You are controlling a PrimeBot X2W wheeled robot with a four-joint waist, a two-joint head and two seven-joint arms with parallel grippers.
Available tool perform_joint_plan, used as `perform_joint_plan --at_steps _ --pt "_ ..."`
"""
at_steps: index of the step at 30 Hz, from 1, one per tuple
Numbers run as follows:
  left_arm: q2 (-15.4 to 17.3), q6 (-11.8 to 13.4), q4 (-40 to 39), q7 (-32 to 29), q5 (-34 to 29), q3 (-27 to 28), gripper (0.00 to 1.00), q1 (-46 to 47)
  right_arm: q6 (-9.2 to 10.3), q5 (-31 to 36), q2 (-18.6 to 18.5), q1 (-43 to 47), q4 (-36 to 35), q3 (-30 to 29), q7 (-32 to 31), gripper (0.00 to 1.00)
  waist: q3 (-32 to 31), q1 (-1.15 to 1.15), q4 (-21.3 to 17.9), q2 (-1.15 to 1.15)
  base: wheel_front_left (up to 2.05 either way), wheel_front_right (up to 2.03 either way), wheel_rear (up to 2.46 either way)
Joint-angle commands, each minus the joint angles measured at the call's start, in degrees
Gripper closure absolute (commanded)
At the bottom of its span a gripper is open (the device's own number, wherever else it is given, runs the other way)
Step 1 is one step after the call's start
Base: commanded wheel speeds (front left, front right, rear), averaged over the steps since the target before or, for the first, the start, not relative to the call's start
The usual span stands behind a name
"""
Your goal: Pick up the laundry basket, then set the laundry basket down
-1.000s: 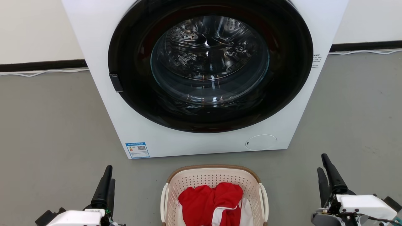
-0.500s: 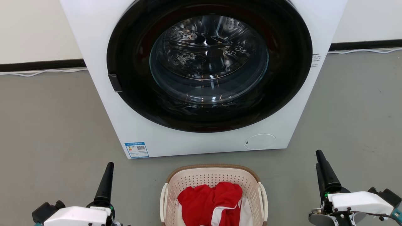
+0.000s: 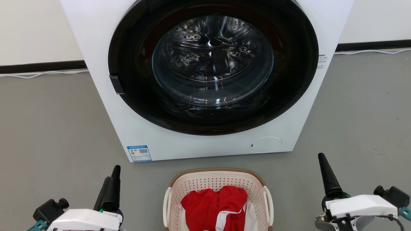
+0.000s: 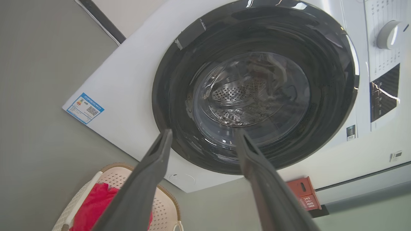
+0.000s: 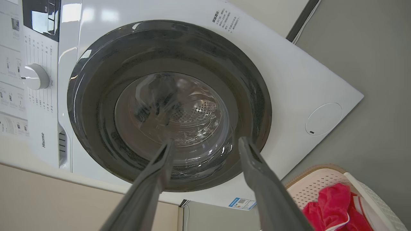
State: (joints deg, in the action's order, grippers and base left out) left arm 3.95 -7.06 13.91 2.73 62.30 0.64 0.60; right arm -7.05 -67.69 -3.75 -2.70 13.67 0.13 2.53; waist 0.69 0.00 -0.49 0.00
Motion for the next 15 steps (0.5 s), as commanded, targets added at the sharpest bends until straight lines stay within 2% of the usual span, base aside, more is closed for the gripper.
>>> perform_joint_plan --at_steps 1,15 --pt "0.6 -0.2 -1.7 0.9 -3.2 0.9 0.00 2.8 -0.20 3.2 -0.7 -3.0 -1.4 0.8 1.1 0.00 0.0 0.00 0.0 0.00 0.00 0.00 0.00" --pt "0.5 -0.2 -1.7 3.1 -13.1 0.2 0.00 2.9 -0.25 13.2 -0.3 -3.2 -1.0 1.8 3.2 0.00 0.0 0.00 -0.1 0.00 0.00 0.00 0.00"
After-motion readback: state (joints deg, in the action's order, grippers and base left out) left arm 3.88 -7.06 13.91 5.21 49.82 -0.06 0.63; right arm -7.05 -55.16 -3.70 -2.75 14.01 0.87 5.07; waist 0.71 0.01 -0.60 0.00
